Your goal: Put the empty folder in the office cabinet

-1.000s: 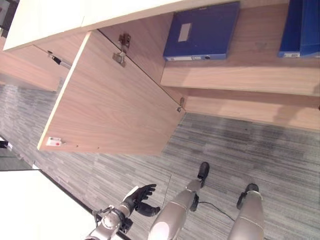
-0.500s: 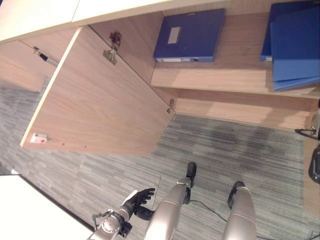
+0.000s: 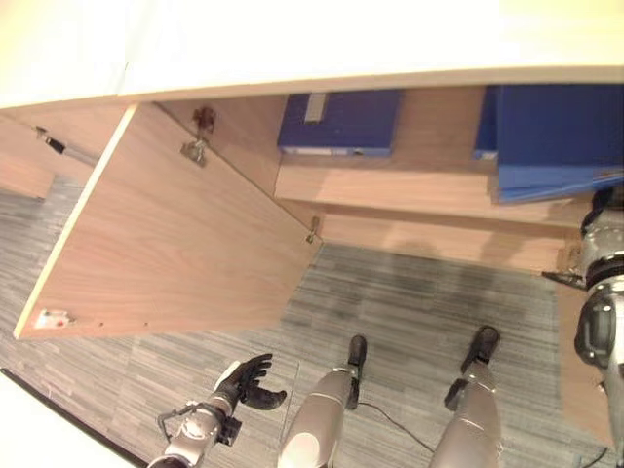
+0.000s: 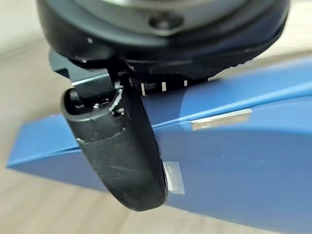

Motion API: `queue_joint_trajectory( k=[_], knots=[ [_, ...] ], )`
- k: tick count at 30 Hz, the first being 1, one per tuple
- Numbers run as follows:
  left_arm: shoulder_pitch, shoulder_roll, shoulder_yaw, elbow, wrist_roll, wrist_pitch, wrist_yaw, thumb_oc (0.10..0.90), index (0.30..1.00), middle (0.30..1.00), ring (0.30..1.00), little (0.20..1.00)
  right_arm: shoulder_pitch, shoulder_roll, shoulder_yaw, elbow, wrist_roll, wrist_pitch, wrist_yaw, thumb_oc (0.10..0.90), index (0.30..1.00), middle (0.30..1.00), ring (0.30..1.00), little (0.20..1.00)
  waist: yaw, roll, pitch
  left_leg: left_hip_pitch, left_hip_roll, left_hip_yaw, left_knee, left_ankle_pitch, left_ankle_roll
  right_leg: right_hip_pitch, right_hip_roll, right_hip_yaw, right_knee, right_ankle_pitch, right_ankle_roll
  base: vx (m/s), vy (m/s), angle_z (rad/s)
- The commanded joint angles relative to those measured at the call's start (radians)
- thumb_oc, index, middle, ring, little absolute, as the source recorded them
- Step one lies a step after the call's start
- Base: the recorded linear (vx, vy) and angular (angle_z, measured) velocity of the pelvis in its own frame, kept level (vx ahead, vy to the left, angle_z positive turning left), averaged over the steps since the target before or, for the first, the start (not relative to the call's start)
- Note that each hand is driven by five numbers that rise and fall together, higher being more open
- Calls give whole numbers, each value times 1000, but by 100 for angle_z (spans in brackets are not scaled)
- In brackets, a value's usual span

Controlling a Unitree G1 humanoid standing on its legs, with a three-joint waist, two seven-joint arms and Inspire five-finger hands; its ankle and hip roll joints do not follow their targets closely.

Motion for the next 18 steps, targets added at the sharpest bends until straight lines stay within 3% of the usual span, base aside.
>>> queue_joint_trajectory(
  k=[1,2,4,5,6,7,8,10,12,13,14,15,16,18],
  knots=[
    [85,77,-21,24,56,-15,6,800,900,900,900,900,-43,-173,2,-152,15,-130,61,400,300,300,300,300,-27,-51,-57,158,10,13,108,-232,-38,-15,-19,94,19,-45,121,168,-150,4],
    [86,77,-21,24,57,-15,7,800,900,900,900,900,-40,-172,1,-154,15,-130,60,400,300,300,300,300,-30,-53,-56,156,7,12,105,-223,-40,-17,-22,93,18,-39,118,160,-143,0],
    [97,71,-10,35,61,-13,12,800,900,900,900,900,-23,-170,-4,-163,13,-135,60,400,300,300,300,300,-38,-51,-62,172,21,3,100,-204,-51,-9,-5,105,55,-85,98,119,-179,22],
    [105,68,10,49,39,-12,14,800,900,900,900,900,-7,-176,-14,-164,9,-140,56,400,300,300,300,300,-38,-48,-64,158,42,-9,140,-90,-80,17,20,102,78,-143,64,122,-258,48],
    [109,68,13,49,34,-12,12,800,900,900,900,900,-3,-180,-17,-166,7,-143,56,400,300,300,300,300,-35,-45,-58,142,53,-2,185,-29,-87,35,29,98,84,-172,49,86,-211,50],
    [108,69,13,49,34,-12,12,800,900,900,900,900,-2,-180,-18,-168,7,-143,56,400,300,300,300,300,-38,-45,-57,140,54,-6,186,-26,-89,36,29,94,84,-173,46,-34,-315,59],
    [85,77,17,77,40,-8,6,800,900,900,900,900,-12,-198,-15,-183,-5,-141,62,400,300,300,300,300,-36,-67,-16,24,41,0,374,129,-117,63,24,85,73,-180,6,-37,-339,43],
    [73,67,12,103,46,-4,20,800,900,900,900,900,4,-191,-7,-164,-26,-134,43,400,300,300,300,300,-41,-89,-15,-31,43,26,399,72,-107,75,24,70,82,-210,-3,78,-330,24],
    [71,57,7,99,44,-2,20,800,900,900,900,900,13,-189,-9,-168,-36,-126,42,400,300,300,300,300,-42,-92,-18,-62,53,47,390,54,-104,82,28,63,90,-227,-6,118,-125,11],
    [70,49,11,96,35,0,20,800,900,900,900,900,25,-186,-12,-183,-41,-121,42,400,300,300,300,300,-40,-86,-15,-87,62,70,337,50,-102,91,39,54,100,-243,-9,246,22,7],
    [72,45,17,84,22,4,18,800,900,900,900,900,43,-170,-12,-207,-60,-121,37,400,300,300,300,300,-21,-56,-15,-99,70,89,158,82,-95,106,78,53,118,-279,-10,308,98,17],
    [76,45,22,82,13,3,20,800,900,900,900,900,51,-157,-9,-211,-70,-120,36,400,300,300,300,300,-3,-36,-11,-113,63,71,78,121,-90,107,104,54,127,-283,-2,404,191,-8],
    [93,38,22,102,-3,5,23,800,900,900,900,900,40,-139,4,-194,-76,-125,27,400,300,300,300,300,21,-21,-21,-21,64,29,-103,112,-73,85,145,82,187,-322,7,228,160,-46],
    [82,45,28,109,7,1,35,800,900,900,900,900,12,-119,7,-207,-95,-120,25,400,300,300,300,300,10,-22,-11,-11,35,26,-61,92,-66,77,137,100,193,-307,15,125,104,-122]
  ],
)
